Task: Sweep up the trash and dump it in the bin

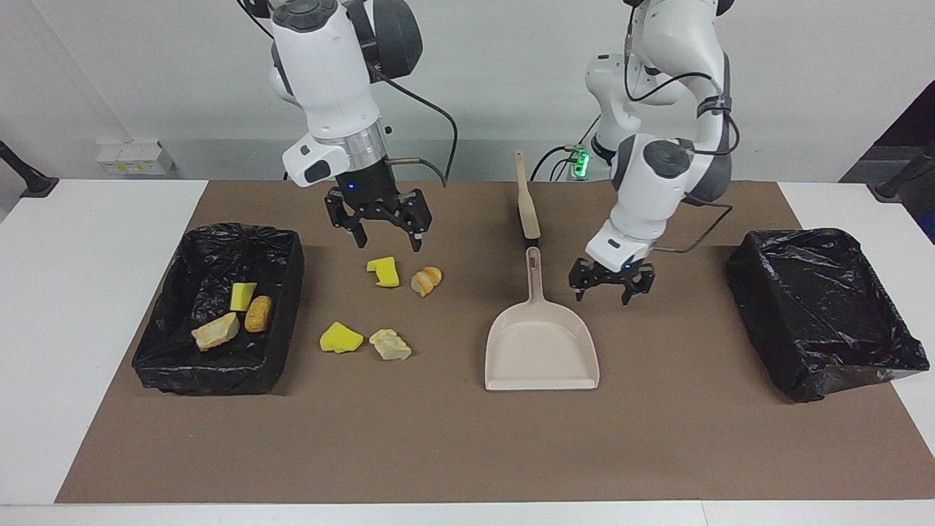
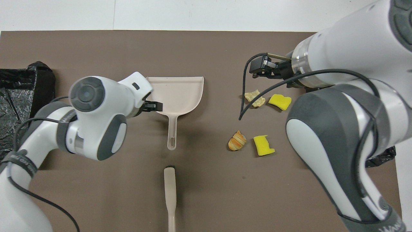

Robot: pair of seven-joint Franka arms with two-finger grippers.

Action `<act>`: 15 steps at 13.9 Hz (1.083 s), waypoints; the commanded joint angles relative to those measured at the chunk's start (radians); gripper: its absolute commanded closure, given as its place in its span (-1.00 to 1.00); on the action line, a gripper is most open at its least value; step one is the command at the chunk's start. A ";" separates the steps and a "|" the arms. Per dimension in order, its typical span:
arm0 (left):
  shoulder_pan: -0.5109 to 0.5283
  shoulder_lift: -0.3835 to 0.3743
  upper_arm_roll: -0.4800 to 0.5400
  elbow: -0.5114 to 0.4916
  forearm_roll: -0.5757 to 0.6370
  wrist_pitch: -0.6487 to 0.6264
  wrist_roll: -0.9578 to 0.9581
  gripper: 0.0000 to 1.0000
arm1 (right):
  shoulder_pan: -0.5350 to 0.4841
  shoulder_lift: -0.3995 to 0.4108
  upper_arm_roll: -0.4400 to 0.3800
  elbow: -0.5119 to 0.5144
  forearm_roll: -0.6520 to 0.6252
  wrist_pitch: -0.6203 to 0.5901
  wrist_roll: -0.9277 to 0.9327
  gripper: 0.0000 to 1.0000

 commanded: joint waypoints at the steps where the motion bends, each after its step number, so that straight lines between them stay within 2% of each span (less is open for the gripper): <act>1: -0.099 0.010 0.022 -0.025 0.012 0.032 -0.105 -1.00 | -0.045 -0.075 0.009 -0.031 0.002 -0.094 -0.050 -1.00; 5: -0.160 -0.019 0.022 -0.118 0.012 0.075 -0.159 -1.00 | -0.076 -0.094 0.011 -0.036 -0.005 -0.144 -0.100 -1.00; 8: -0.160 -0.021 0.022 -0.118 0.012 0.060 -0.192 -0.54 | -0.077 -0.094 0.011 -0.036 -0.005 -0.137 -0.125 -1.00; 13: -0.179 -0.048 0.019 -0.117 0.012 -0.010 -0.230 -0.51 | -0.068 -0.094 0.012 -0.027 -0.089 -0.200 -0.160 -1.00; 15: -0.181 -0.059 0.019 -0.118 0.012 -0.036 -0.234 -0.35 | -0.066 -0.100 0.021 -0.028 -0.097 -0.213 -0.165 -1.00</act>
